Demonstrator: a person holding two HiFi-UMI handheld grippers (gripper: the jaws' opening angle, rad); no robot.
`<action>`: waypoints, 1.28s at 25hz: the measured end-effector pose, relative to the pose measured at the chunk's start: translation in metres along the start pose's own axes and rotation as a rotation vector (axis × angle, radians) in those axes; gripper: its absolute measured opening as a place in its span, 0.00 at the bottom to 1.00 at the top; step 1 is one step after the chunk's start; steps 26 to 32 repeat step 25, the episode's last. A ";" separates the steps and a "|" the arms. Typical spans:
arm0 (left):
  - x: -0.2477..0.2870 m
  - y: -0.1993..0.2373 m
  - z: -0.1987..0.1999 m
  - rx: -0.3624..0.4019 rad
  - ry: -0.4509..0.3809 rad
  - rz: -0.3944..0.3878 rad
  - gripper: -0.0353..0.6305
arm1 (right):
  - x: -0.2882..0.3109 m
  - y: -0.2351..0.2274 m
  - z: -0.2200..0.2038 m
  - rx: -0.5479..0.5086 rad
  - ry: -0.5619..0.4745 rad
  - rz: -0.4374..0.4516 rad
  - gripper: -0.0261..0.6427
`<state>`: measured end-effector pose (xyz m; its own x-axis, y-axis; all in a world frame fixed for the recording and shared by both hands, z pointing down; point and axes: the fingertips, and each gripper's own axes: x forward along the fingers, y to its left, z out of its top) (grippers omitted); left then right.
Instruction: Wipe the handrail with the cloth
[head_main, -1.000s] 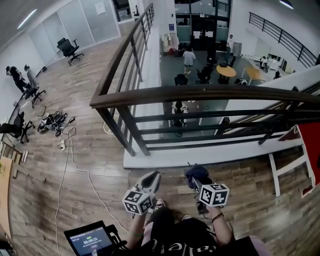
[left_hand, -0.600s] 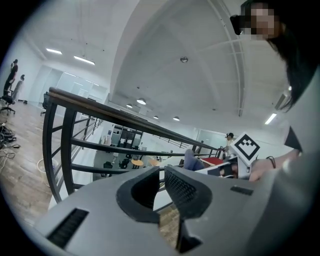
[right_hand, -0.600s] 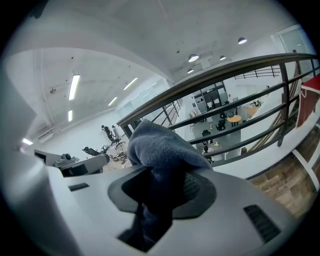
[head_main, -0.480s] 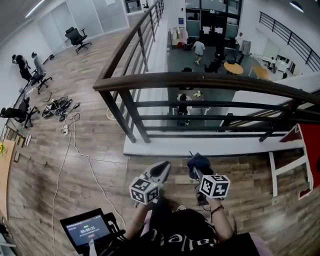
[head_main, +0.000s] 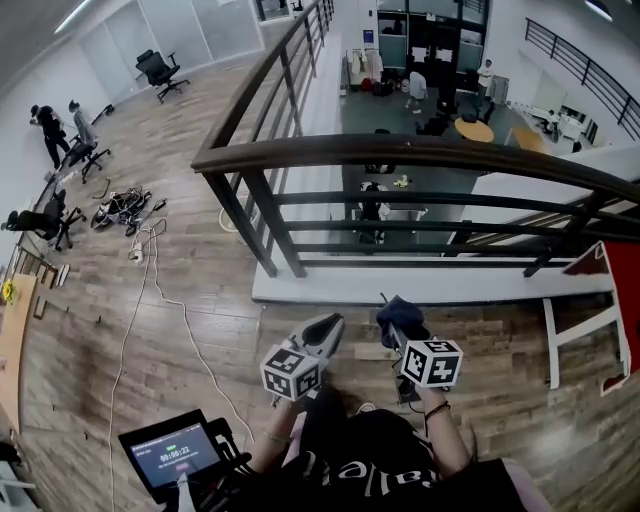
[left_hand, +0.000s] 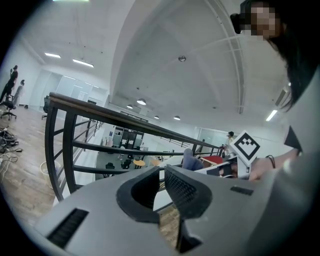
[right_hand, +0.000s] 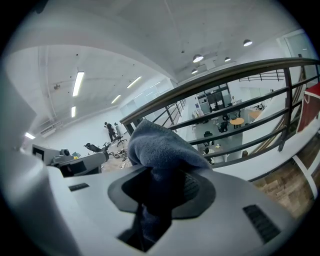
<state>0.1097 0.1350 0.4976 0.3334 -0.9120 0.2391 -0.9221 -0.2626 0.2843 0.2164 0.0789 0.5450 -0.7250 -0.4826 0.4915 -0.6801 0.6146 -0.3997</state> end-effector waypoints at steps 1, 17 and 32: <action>-0.002 -0.003 0.001 0.002 0.001 0.001 0.10 | -0.003 0.001 0.000 -0.001 0.001 -0.001 0.19; -0.009 0.000 -0.007 0.006 0.008 0.007 0.10 | -0.001 0.007 -0.007 -0.019 0.015 0.013 0.19; 0.010 -0.024 -0.010 0.020 0.013 -0.101 0.10 | -0.027 -0.010 -0.009 0.001 -0.040 -0.064 0.19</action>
